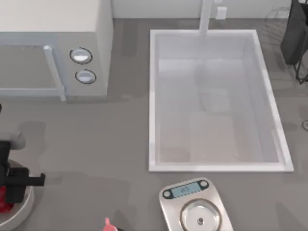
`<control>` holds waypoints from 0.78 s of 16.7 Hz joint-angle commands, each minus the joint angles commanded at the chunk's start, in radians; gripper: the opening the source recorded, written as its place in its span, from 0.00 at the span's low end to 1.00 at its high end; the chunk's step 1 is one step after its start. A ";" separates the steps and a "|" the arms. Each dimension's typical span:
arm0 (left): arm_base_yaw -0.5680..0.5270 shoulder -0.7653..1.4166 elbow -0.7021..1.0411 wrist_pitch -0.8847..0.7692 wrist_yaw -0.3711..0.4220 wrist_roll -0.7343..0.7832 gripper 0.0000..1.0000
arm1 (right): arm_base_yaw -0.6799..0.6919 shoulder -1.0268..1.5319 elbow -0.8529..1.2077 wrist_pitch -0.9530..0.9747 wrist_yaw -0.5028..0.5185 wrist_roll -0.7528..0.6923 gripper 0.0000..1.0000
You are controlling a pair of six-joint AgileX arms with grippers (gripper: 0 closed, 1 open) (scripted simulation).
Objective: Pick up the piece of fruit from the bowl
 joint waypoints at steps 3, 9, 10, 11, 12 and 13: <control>0.000 0.000 0.000 0.000 0.000 0.000 0.10 | 0.000 0.000 0.000 0.000 0.000 0.000 1.00; 0.000 0.000 0.000 0.000 0.000 0.000 0.00 | 0.000 0.000 0.000 0.000 0.000 0.000 1.00; 0.000 0.000 0.000 0.000 0.000 0.000 0.00 | 0.000 0.000 0.000 0.000 0.000 0.000 1.00; 0.000 0.000 0.000 0.000 0.000 0.000 0.00 | 0.000 0.000 0.000 0.000 0.000 0.000 1.00; 0.000 0.000 0.000 0.000 0.000 0.000 0.00 | 0.000 0.000 0.000 0.000 0.000 0.000 1.00; 0.005 -0.129 0.042 -0.091 -0.020 0.012 0.00 | 0.000 0.000 0.000 0.000 0.000 0.000 1.00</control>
